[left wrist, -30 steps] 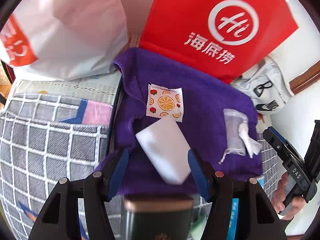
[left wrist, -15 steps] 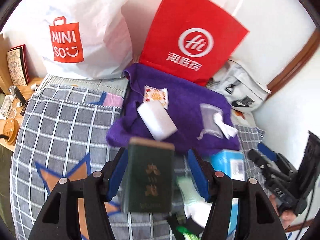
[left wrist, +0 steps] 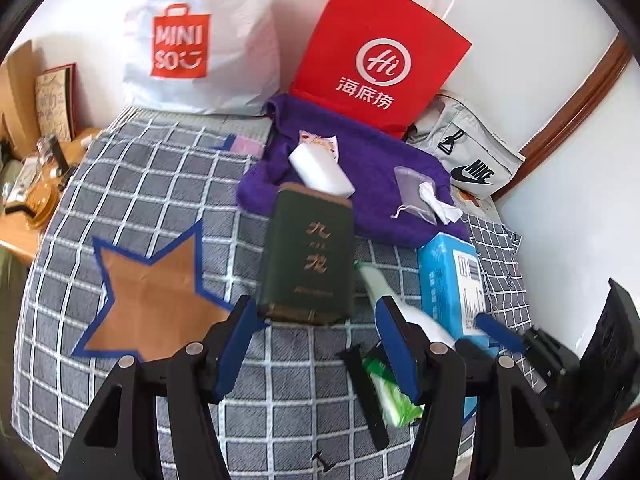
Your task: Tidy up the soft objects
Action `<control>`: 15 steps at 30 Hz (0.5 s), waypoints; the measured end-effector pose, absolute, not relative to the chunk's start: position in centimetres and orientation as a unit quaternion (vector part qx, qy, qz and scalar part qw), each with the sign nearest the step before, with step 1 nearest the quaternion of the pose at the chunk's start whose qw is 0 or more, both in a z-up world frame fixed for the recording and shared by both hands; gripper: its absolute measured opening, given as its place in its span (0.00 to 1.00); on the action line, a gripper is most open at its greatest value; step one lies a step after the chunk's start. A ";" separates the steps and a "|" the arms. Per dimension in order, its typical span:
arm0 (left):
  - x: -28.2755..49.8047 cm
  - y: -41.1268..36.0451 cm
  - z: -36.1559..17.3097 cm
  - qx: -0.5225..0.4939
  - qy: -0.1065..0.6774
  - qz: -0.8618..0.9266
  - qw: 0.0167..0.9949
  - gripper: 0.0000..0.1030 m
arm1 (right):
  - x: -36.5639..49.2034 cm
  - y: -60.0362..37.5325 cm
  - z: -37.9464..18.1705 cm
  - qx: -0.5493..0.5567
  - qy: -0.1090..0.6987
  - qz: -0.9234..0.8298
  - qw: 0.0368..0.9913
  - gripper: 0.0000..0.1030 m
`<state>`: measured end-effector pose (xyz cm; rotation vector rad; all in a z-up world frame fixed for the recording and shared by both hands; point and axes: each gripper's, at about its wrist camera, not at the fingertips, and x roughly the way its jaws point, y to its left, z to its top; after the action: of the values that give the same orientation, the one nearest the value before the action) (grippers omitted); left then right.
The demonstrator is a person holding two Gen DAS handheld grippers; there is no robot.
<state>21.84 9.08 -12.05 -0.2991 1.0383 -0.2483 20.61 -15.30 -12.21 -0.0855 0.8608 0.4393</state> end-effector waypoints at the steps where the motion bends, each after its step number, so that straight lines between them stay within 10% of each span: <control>1: 21.6 9.3 -12.2 -0.144 0.493 -0.117 0.850 0.58 | 20.2 -14.5 -12.4 -0.050 0.414 0.222 0.881 0.34; 15: 17.9 13.2 -14.6 -0.168 0.497 -0.114 0.844 0.58 | 19.3 -9.6 -18.0 -0.151 0.449 0.206 0.856 0.22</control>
<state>17.89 13.16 -14.64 -0.3553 1.0492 -0.2412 19.29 -9.55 -18.03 -0.3176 0.9436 0.4325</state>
